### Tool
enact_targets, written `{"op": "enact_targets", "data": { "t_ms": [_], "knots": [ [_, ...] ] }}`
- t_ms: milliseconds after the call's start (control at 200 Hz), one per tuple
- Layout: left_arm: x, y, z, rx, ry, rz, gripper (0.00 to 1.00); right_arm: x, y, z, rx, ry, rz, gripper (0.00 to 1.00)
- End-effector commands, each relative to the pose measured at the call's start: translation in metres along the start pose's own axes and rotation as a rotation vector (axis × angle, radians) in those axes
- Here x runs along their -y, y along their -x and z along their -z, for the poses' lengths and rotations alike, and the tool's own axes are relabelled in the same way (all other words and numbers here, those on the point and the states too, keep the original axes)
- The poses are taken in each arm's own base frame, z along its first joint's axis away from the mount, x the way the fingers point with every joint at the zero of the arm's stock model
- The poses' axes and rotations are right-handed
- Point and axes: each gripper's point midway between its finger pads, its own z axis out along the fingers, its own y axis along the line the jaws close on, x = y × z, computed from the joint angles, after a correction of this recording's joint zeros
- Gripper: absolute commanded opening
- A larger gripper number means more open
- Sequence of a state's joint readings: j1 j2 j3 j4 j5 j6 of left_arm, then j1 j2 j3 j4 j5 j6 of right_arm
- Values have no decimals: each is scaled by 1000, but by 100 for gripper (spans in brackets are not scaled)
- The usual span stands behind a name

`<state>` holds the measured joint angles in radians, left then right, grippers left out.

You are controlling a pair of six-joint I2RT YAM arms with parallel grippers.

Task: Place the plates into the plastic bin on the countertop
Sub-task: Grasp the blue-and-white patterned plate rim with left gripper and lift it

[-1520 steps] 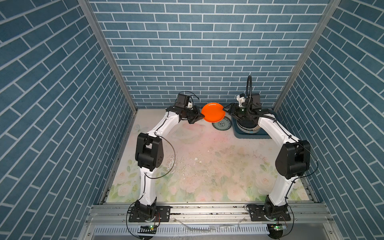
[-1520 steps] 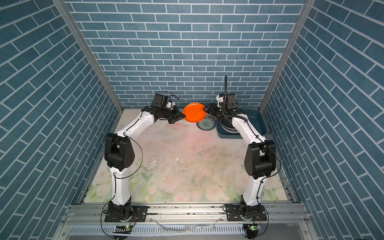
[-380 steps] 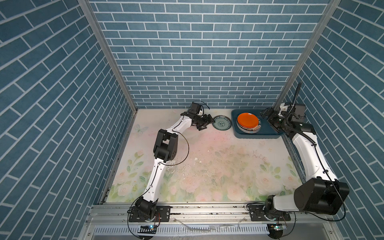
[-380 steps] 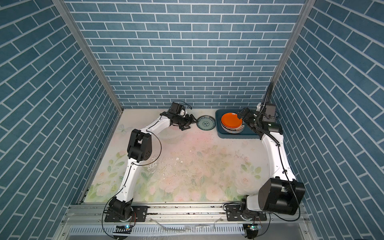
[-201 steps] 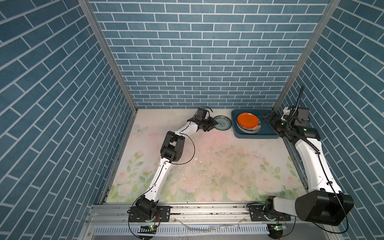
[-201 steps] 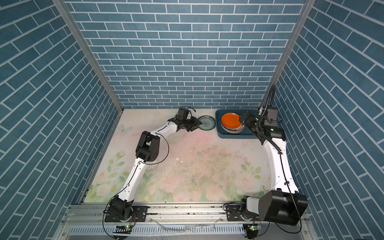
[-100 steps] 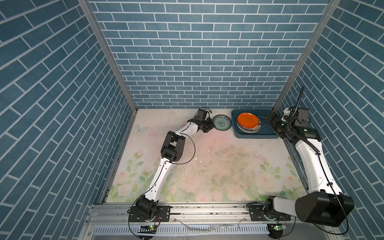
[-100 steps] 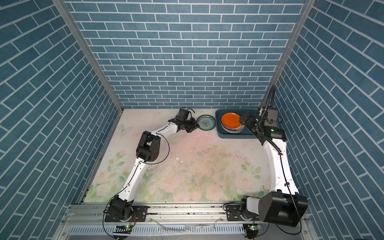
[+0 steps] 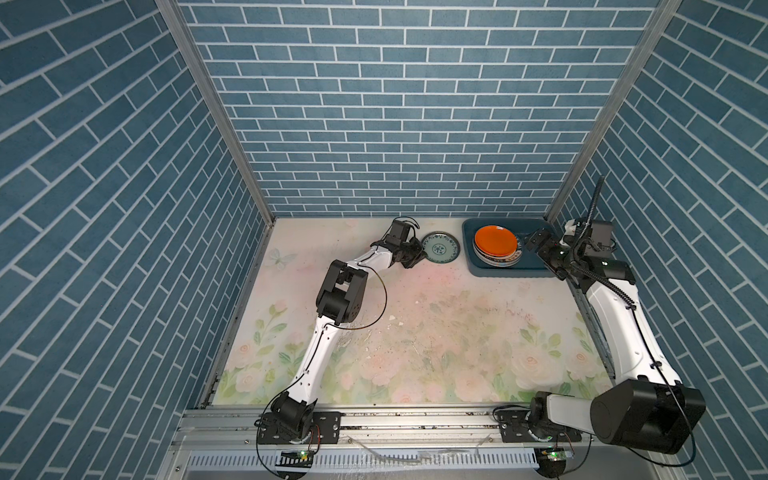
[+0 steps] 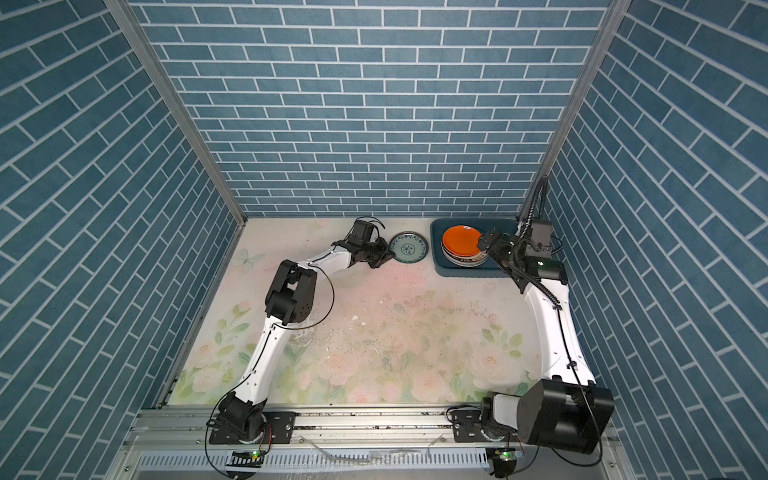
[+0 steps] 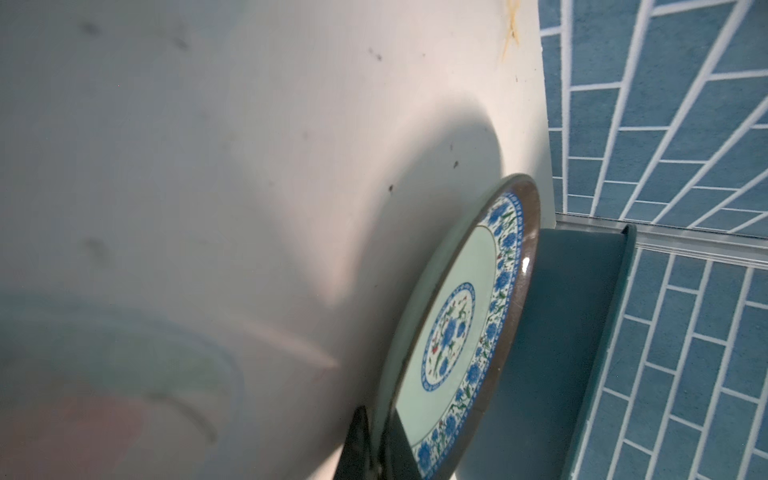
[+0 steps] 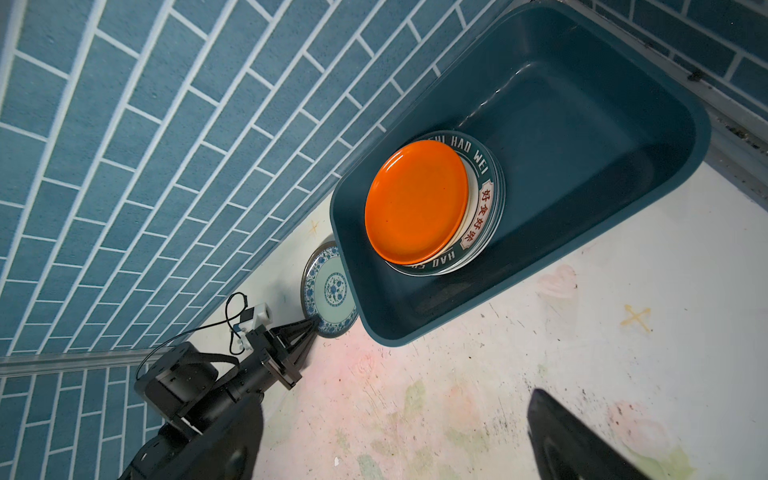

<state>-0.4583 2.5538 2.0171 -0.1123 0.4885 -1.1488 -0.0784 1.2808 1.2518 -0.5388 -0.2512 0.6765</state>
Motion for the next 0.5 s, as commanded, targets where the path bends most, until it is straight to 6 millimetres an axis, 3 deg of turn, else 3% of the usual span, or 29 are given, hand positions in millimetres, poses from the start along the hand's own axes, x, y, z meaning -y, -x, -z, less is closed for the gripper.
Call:
{"op": "enact_targets", "data": {
  "t_ms": [0,220,490],
  "knots": [
    [41,21,42,65,-84,-33,0,-10,7,-10,13,49,-19,99],
    [60,16,83,47,-94,-50,0,-35,-1,-41,-64,166,4,98],
    [96,-3,125,-26,-105,-136,0,-97,-23,-78,-180,311,113,95]
  ]
}}
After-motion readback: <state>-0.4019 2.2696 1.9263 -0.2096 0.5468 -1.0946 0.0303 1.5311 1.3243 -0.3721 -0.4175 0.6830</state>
